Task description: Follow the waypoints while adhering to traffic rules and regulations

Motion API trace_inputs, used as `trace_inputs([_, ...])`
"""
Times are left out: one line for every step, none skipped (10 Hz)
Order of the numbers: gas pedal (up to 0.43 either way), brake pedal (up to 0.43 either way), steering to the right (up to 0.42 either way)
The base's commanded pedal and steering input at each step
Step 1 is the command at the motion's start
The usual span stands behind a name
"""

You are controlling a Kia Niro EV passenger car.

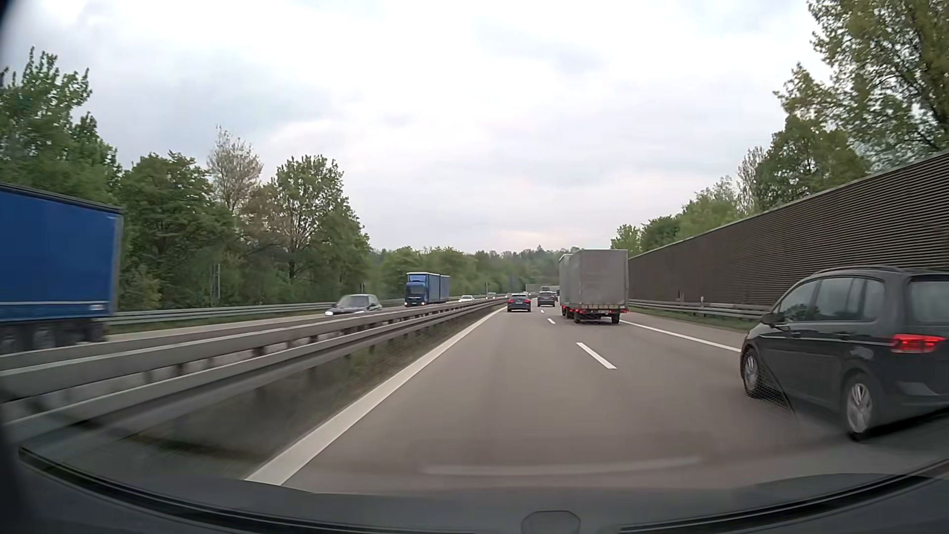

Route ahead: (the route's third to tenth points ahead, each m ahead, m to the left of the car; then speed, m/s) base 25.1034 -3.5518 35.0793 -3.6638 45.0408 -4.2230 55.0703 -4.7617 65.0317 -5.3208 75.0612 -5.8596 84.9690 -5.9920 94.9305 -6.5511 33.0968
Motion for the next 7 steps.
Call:
trace_inputs([0.189, 0.0, 0.005])
trace_inputs([0.189, 0.0, 0.005])
trace_inputs([0.197, 0.0, 0.006])
trace_inputs([0.209, 0.0, 0.007])
trace_inputs([0.209, 0.0, 0.008])
trace_inputs([0.209, 0.0, 0.008])
trace_inputs([0.209, 0.0, 0.008])
